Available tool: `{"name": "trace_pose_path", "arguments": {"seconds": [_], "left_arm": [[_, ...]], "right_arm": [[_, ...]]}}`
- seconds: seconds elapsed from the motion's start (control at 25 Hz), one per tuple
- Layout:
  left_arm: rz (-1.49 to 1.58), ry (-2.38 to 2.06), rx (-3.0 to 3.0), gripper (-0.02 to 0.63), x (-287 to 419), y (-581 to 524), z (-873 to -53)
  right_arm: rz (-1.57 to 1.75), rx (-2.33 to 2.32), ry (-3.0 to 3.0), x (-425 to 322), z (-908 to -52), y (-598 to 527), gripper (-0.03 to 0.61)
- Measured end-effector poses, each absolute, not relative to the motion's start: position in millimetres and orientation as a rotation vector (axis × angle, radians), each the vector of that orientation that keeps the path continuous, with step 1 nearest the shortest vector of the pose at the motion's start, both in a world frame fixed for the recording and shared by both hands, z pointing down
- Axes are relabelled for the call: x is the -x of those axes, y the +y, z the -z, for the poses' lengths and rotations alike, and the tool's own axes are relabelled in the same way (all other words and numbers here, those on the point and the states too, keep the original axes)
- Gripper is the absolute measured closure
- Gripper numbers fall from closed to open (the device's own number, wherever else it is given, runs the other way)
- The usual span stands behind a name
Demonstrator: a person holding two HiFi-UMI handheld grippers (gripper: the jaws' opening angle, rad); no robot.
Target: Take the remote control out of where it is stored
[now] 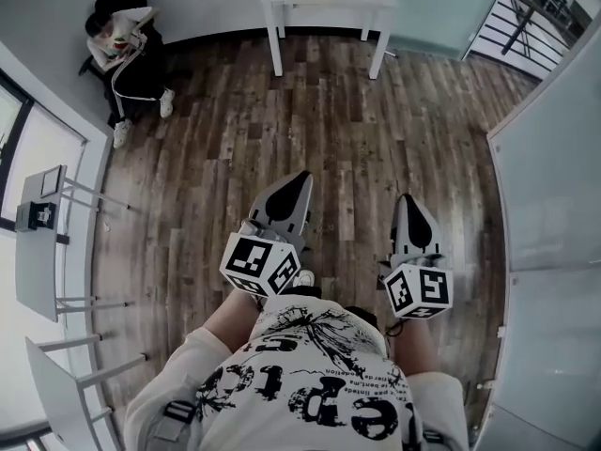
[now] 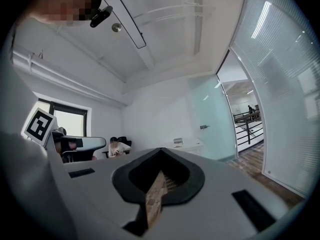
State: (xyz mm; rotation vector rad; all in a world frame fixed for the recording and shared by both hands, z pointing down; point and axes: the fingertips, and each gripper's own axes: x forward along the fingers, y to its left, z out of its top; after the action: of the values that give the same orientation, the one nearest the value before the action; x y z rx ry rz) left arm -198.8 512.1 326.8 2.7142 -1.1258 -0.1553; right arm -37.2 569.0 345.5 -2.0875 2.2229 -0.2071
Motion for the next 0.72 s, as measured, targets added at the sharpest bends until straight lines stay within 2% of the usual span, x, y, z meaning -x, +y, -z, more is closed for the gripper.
{"name": "trace_pose_path", "arguments": {"seconds": [0.44,0.72], "left_arm": [[0.194,-1.214,-2.642,0.605,240.7,403.0,-342.5],[0.213,-1.353,-2.591,0.605,217.7,328.6,-346.8]], "right_arm": [[0.312,1.947,2.347,81.2,-358.8,438.9,0.584],[0.278,1.826,2.443,54.6,-362.3,345.7,0.584]]}}
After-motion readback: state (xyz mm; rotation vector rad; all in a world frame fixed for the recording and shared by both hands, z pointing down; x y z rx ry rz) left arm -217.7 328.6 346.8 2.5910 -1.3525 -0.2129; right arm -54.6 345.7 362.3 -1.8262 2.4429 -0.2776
